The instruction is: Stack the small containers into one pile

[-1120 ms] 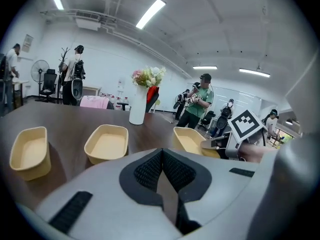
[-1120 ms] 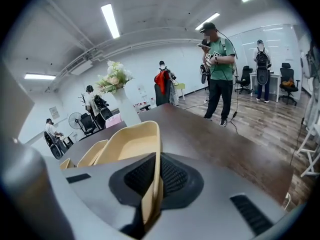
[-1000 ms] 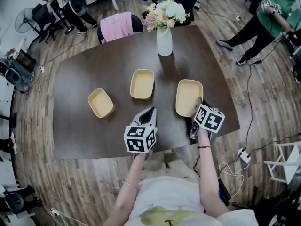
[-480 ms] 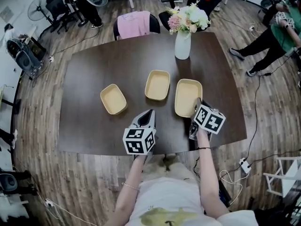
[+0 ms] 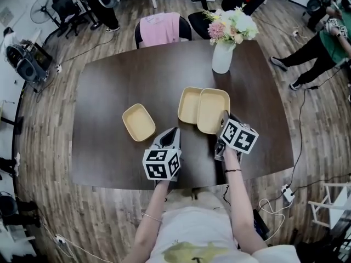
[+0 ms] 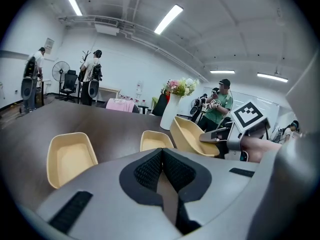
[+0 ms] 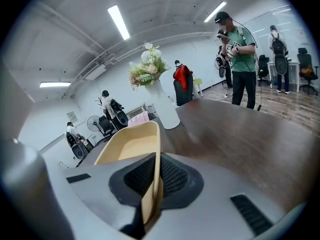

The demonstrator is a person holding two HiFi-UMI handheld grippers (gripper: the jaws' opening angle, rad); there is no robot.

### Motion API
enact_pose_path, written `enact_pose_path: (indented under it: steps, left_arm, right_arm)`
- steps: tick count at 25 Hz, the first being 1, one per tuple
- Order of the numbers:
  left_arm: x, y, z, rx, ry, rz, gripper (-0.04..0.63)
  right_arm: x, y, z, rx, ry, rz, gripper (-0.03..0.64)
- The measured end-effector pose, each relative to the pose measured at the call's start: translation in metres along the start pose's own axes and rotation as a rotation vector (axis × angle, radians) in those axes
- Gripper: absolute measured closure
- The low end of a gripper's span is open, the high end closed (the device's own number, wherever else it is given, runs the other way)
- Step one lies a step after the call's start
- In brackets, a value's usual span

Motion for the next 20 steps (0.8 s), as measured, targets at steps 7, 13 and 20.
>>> enact_pose_path:
  steps: [7,13,20]
  left_arm:
    - [0.022,0.007,0.013,0.012,-0.008,-0.005,0.571]
    - [0.041,0.010,0.028,0.038,-0.011,-0.005,0.571]
    - [0.055,0.011,0.040,0.057,-0.023,-0.014,0.571]
  right_arm:
    - [0.030,-0.006,0.026,0.007,0.005,0.015,0.583]
    - [0.048,-0.013,0.050,0.005,-0.015,0.052,0.583]
    - [0.056,-0.026,0.067,0.014,-0.048,0.072,0.583]
Point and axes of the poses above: the fingertips, and each gripper's own axes: z forward along the fingers, x to its left, y out of its top, the point moved 10 cm from there along -z, backward along the fingers, and after that the axes turned 10 degrees about -x, right-handed, at the moved point
